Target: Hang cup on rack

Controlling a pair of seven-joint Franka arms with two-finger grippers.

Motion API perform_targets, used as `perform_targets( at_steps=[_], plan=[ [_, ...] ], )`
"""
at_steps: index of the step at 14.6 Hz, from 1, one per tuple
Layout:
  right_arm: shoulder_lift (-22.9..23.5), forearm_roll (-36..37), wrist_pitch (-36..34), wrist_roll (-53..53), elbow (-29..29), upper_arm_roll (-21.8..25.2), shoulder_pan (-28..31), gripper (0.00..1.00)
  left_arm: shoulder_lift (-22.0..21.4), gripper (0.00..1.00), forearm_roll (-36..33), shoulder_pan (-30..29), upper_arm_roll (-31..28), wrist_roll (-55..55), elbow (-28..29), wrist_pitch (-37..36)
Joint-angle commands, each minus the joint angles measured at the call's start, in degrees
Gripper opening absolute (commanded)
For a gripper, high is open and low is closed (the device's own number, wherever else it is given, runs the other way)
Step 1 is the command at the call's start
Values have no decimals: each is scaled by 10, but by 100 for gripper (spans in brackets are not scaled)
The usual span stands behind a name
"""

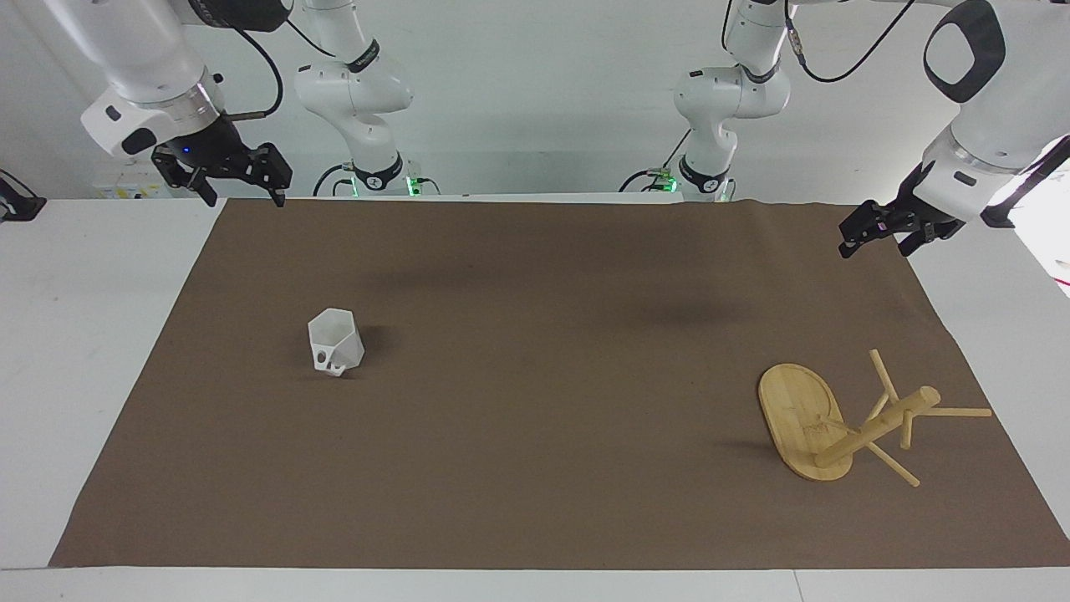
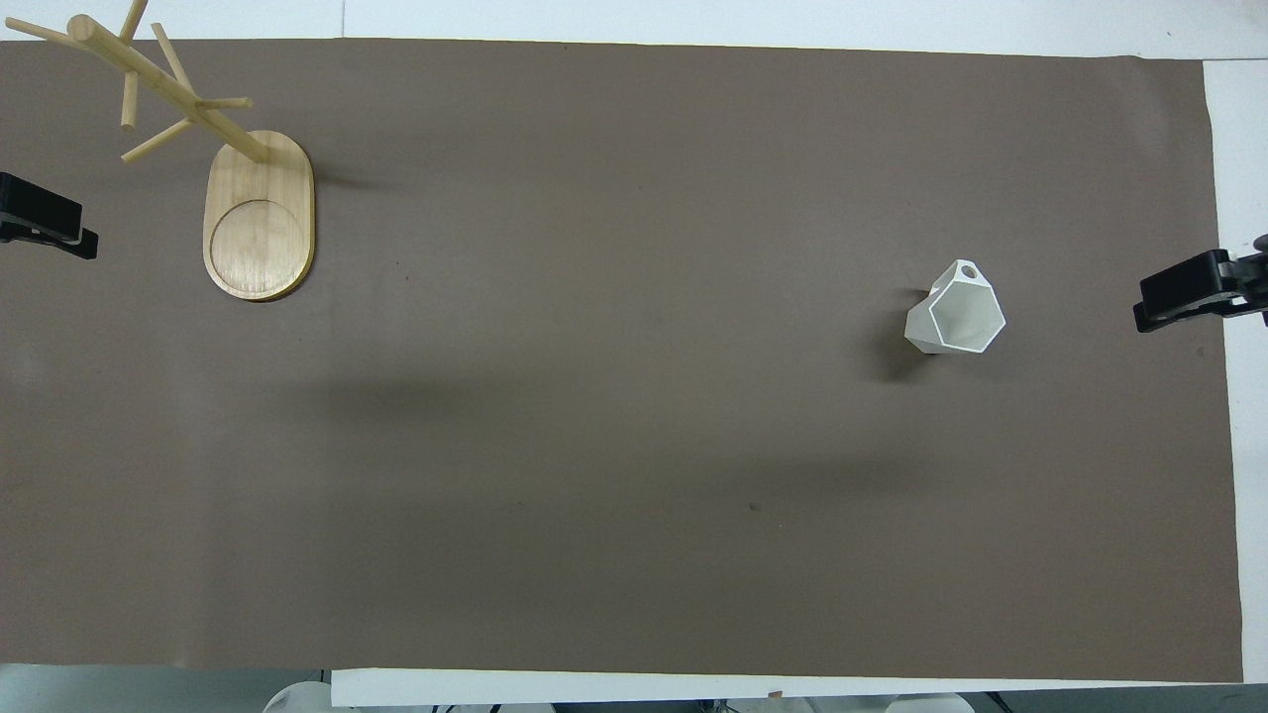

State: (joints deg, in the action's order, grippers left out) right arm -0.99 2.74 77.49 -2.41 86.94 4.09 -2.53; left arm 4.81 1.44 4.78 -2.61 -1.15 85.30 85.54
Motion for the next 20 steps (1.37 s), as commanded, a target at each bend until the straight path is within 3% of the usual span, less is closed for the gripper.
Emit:
perform_targets(
  at_steps=[1, 5, 9, 12, 15, 20],
  plan=[
    [-9, 2, -6, 1, 14, -5, 5, 100, -12, 100, 3, -3, 1, 0, 11, -6],
    [-10, 2, 2, -96, 20, -4, 9, 100, -12, 100, 3, -3, 1, 0, 11, -6],
    [-15, 2, 66, -346, 51, 0, 40, 100, -12, 100, 3, -3, 1, 1, 11, -6],
    [16, -9, 97, -562, 46, 0, 88, 100, -12, 100, 3, -3, 1, 1, 11, -6],
    [65, -112, 114, -725, 44, 0, 168, 100, -12, 100, 3, -3, 1, 1, 11, -6],
    [170, -309, 114, -954, 50, 0, 244, 100, -12, 100, 3, -3, 1, 1, 11, -6]
  ],
)
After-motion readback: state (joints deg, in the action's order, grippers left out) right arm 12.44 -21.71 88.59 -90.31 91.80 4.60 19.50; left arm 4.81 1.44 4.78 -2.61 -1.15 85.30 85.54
